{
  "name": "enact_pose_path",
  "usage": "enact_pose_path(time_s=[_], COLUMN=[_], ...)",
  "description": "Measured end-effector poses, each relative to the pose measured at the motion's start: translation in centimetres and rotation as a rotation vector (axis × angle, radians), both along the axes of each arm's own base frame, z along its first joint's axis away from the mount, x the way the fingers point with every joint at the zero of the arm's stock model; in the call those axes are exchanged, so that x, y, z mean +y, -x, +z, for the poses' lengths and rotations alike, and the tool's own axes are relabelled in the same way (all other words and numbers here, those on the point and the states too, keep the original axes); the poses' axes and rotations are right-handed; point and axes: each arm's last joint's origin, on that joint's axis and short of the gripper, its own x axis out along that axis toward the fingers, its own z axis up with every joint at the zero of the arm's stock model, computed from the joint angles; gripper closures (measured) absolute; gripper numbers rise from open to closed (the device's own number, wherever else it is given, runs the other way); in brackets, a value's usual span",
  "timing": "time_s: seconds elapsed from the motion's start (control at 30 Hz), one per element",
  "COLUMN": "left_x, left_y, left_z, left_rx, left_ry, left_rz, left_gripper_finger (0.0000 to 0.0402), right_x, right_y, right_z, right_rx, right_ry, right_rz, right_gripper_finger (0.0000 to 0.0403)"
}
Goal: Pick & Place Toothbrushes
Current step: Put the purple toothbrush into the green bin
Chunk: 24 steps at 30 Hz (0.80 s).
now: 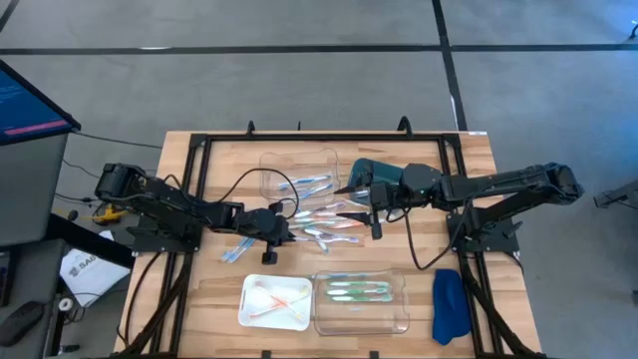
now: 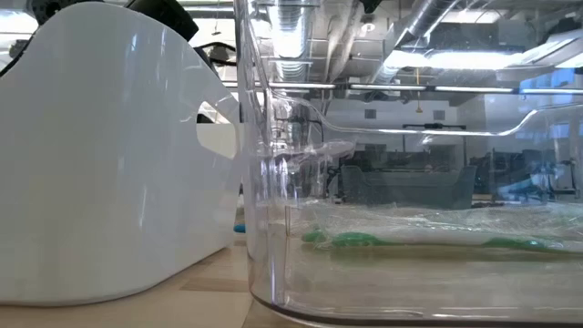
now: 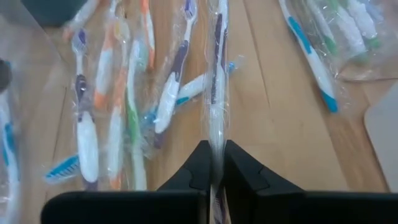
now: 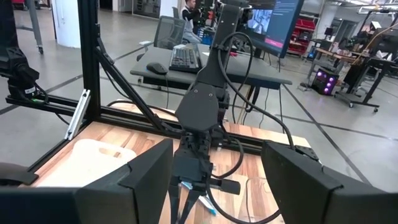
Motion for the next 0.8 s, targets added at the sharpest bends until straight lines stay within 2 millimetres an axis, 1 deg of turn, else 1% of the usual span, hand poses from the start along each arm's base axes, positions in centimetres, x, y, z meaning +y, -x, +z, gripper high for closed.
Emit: enact_pose_path(time_s=[0.13,0.23,0.3,0.37,0.43,0.5,0.57,0.67,0.8], left_x=[0.0,-0.2,-0.4,-0.7,-0.9,-1.1,-1.2,-1.2,-1.2], left_y=[-0.1,-0.6,-0.8,-1.0,-1.4,-1.5,-1.6,-1.8,-1.7], left_z=[0.1,0.7,1.1,1.4,1.9,2.2,2.4,2.6,2.5], left_rx=[0.003,-0.023,-0.031,-0.034,-0.040,-0.037,-0.043,-0.050,-0.041], left_ry=[0.031,0.042,0.043,0.044,0.045,0.045,0.044,0.062,0.082], left_rz=[0.009,0.010,0.001,-0.007,-0.015,-0.021,-0.014,0.010,0.037], left_gripper_finger=[0.0390,0.0390,0.0390,0.0390,0.0390,0.0390,0.0390,0.0390,0.0390], right_x=[0.0,0.0,0.2,0.5,0.7,0.9,0.9,1.0,2.0], right_y=[0.0,-0.1,-0.5,-1.0,-2.0,-3.0,-4.3,-5.9,-7.8], right_z=[0.2,0.4,-0.1,-1.0,-1.9,-2.7,-3.0,-2.6,-1.9], right_rx=[-0.021,-0.039,-0.020,0.026,0.071,0.159,0.265,0.441,0.643], right_ry=[-0.022,-0.072,-0.080,-0.082,-0.096,-0.125,-0.137,-0.135,-0.101], right_rz=[-0.002,-0.004,0.014,0.040,0.048,0.041,0.027,0.010,0.002], right_gripper_finger=[0.0163,0.0163,0.0163,0.0163,0.0163,0.0163,0.0163,0.0163,0.0163])
